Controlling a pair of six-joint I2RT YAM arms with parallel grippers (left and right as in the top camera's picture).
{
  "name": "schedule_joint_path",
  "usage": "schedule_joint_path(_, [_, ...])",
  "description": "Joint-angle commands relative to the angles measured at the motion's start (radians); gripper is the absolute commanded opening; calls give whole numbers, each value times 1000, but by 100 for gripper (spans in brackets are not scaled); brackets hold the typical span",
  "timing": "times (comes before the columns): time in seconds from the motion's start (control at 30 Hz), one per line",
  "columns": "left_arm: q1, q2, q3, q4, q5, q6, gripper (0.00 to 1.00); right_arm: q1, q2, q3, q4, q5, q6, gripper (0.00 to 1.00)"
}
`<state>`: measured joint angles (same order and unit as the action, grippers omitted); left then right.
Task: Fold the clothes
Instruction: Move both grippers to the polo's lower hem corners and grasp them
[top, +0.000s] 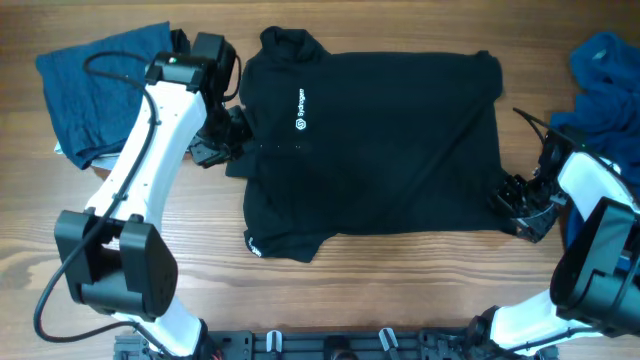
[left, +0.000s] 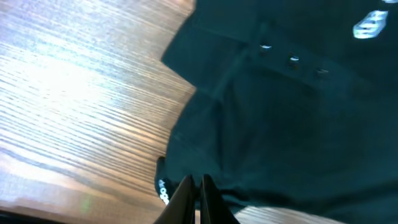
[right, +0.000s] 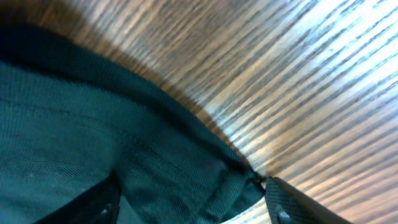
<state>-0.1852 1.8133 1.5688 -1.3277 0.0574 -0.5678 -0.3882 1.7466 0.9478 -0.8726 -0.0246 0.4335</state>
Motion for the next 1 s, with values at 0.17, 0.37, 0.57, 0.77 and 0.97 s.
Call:
schedule_joint_path(0.17, [95, -24, -154, 31, 37, -12, 17, 1, 4, -30, 28, 32, 20, 39])
schedule_joint_path(0.37, [91, -24, -294, 79, 217, 125, 33, 1, 4, -66, 65, 35, 12, 37])
schedule_joint_path(0.57, [91, -24, -518, 217, 313, 127, 31, 1, 4, -66, 65, 36, 11, 38])
schedule_joint_path(0.77, [91, -24, -609, 295, 335, 196, 32, 1, 4, -66, 67, 35, 11, 38])
schedule_joint_path(0.97, [91, -24, -671, 394, 333, 230, 34, 1, 4, -66, 67, 35, 11, 38])
